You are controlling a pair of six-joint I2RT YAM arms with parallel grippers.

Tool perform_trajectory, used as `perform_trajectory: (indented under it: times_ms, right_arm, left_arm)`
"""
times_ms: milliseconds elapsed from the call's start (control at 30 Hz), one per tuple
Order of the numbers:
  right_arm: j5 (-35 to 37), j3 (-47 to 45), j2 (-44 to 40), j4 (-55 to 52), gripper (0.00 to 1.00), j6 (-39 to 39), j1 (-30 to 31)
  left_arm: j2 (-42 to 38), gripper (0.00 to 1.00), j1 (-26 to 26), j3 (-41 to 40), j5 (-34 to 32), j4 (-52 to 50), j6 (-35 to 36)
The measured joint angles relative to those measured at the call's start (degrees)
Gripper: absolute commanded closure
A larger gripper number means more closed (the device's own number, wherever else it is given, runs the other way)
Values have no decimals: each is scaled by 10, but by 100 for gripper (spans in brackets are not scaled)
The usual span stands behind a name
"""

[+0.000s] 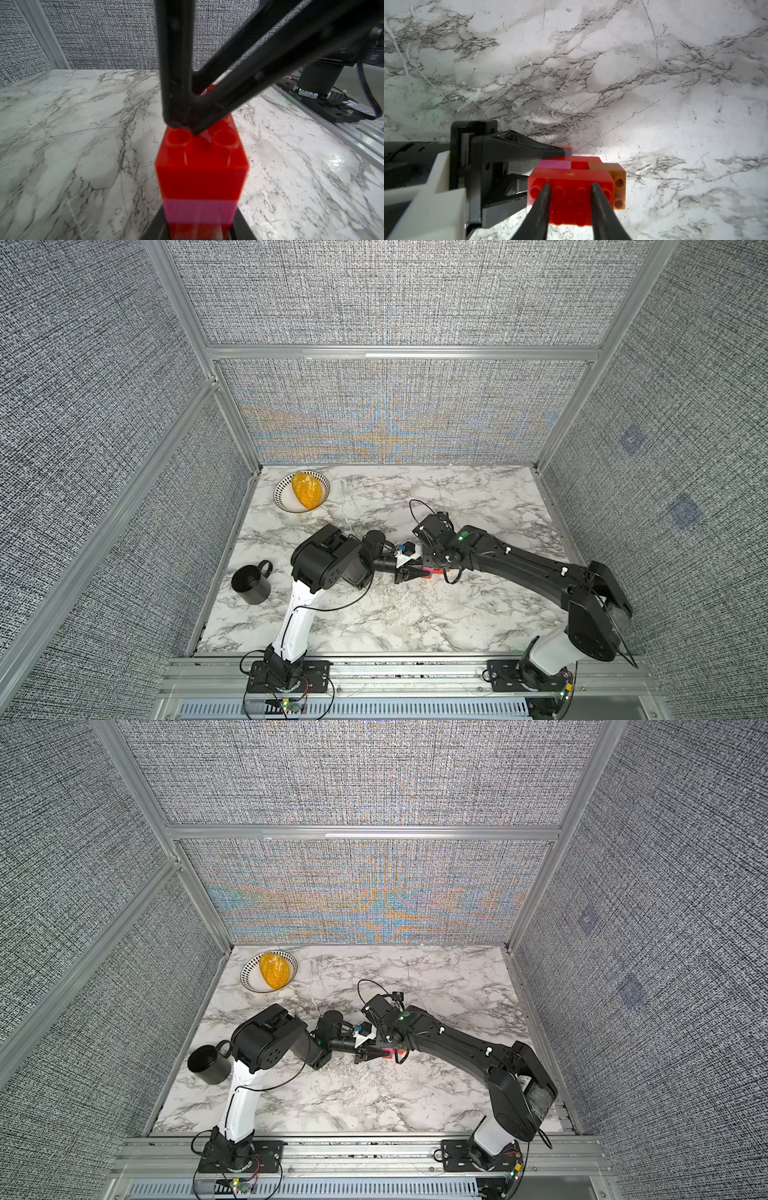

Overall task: Assemble the letter p with lego
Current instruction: Assemble the lego brick with the lego brick.

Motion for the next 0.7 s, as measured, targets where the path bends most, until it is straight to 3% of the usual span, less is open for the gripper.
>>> perform_trajectory:
  times_ms: [300, 500, 700]
  right_arm:
    - [5, 10, 7, -4, 66, 1, 4]
    - [-11, 103, 41, -81, 65, -19, 3]
    - [8, 219, 30, -93, 65, -62, -15]
  left_arm:
    - [2, 100, 1, 2, 3, 0, 0]
    - [4, 100, 2, 2, 5, -1, 0]
    - [2, 100, 2, 1, 5, 0, 0]
